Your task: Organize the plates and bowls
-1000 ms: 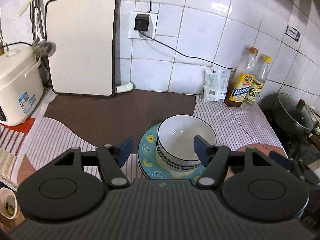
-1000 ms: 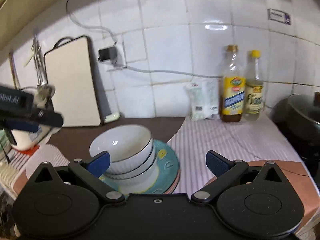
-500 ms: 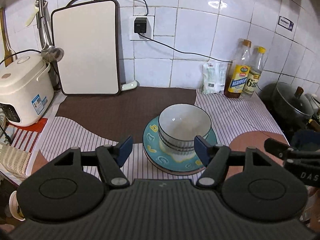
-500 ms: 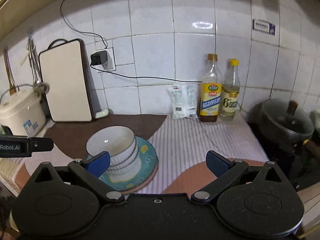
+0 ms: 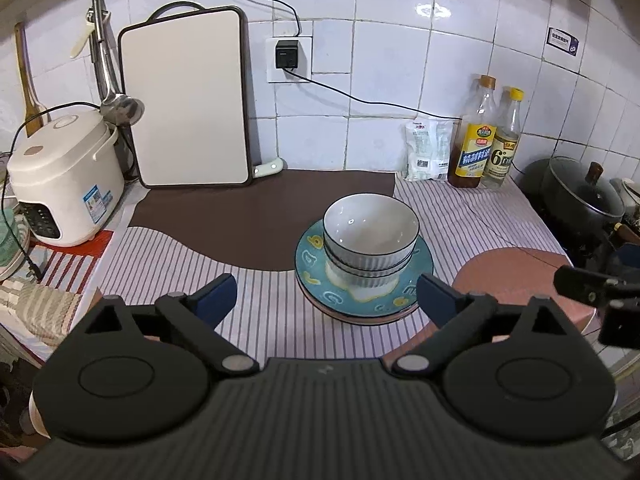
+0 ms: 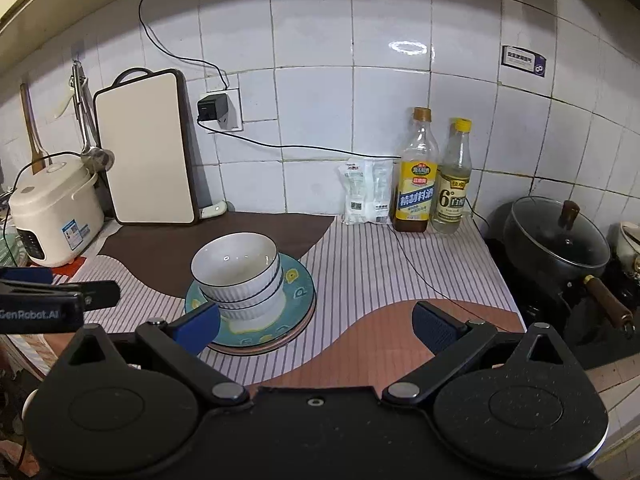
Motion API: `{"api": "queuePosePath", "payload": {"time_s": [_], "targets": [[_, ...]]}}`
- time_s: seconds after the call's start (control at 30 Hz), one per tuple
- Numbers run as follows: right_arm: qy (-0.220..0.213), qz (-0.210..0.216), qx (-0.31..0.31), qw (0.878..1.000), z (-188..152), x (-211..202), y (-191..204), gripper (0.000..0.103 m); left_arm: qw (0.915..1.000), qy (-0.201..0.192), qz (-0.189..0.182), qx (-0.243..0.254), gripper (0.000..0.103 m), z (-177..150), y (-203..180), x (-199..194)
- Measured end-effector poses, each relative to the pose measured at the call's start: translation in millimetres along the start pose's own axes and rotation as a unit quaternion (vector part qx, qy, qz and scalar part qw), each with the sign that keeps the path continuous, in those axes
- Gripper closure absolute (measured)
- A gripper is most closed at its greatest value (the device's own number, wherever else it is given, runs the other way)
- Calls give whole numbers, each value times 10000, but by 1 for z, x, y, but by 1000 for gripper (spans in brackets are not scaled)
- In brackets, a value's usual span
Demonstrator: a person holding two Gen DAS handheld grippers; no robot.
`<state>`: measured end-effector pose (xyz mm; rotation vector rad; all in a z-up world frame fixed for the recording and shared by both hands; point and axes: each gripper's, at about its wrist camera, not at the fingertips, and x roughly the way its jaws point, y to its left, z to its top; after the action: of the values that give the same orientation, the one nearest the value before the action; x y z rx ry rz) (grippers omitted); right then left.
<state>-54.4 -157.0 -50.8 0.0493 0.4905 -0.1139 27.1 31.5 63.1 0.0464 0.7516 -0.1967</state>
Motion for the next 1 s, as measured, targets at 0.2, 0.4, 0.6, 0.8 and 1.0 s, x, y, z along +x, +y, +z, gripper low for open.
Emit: {"api": "queuePosePath", "payload": {"time_s": [0.2, 0.4, 0.6, 0.8, 1.0], "targets": [[-38, 1, 51, 10000, -6, -6, -9, 0, 9995, -30, 281, -162, 2, -4, 2, -5], [-74, -141, -9, 9999, -11, -9, -13, 0, 9990, -43, 332, -295, 2, -9, 5, -7], [-90, -180, -146, 9997, -19, -9, -10, 0, 9992, -104, 330, -220, 2, -22, 0, -4], [-132, -103, -162, 9997, -25, -7, -12, 0, 9990, -110, 393, -169, 2, -31, -1, 0], [-171, -115, -299, 9993, -29, -2, -8, 0, 9993, -19, 334, -163, 2, -30, 0, 4]]}}
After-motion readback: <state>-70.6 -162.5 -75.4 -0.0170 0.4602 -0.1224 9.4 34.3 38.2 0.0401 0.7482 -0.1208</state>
